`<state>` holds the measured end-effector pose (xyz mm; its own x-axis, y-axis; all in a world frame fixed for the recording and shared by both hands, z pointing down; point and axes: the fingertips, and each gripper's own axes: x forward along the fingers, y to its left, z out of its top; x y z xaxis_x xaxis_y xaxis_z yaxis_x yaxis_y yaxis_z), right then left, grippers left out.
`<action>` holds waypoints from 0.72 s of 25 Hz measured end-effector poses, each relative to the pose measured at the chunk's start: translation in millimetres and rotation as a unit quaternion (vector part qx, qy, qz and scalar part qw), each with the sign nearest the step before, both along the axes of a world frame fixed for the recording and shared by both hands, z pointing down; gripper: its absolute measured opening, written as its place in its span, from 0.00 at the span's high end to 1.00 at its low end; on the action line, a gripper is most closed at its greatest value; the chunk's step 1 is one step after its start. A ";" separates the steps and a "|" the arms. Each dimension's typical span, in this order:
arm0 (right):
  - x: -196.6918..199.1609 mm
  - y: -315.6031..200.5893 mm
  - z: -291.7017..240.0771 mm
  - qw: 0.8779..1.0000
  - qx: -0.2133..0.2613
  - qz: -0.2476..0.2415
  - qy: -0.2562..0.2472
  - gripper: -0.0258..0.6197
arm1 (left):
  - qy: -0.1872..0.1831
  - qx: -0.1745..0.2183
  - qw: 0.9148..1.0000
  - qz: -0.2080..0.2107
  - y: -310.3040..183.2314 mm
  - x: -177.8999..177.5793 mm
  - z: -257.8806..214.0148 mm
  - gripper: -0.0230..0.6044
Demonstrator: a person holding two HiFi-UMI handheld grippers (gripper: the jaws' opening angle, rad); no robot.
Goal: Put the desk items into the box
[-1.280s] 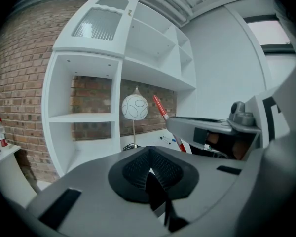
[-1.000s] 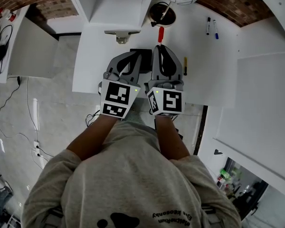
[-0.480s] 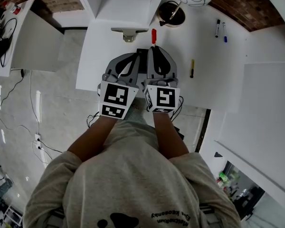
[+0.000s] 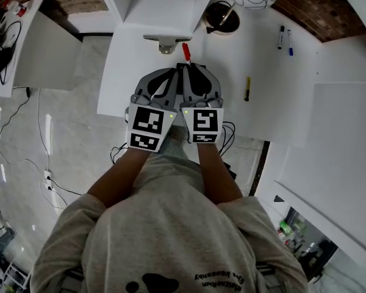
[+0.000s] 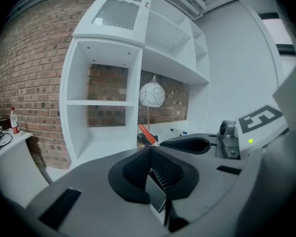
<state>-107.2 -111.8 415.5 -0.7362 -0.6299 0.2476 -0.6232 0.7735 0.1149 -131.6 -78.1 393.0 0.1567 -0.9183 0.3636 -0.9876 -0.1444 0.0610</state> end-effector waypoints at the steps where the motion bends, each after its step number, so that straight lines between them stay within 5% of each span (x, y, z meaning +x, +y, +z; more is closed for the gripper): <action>1: -0.8 0.7 1.1 1.000 -0.002 -0.004 0.010 0.88 | 0.001 -0.001 1.000 0.000 -0.1 -0.1 0.4 0.95; 10: 0.4 6.5 34.7 0.989 -0.080 -0.026 0.119 0.86 | 0.005 -0.003 1.000 -0.001 -1.3 0.2 2.8 0.95; 18: 5.3 8.9 34.1 0.989 -0.094 -0.031 0.110 0.79 | 0.006 -0.002 1.000 0.000 -1.8 3.6 2.6 0.95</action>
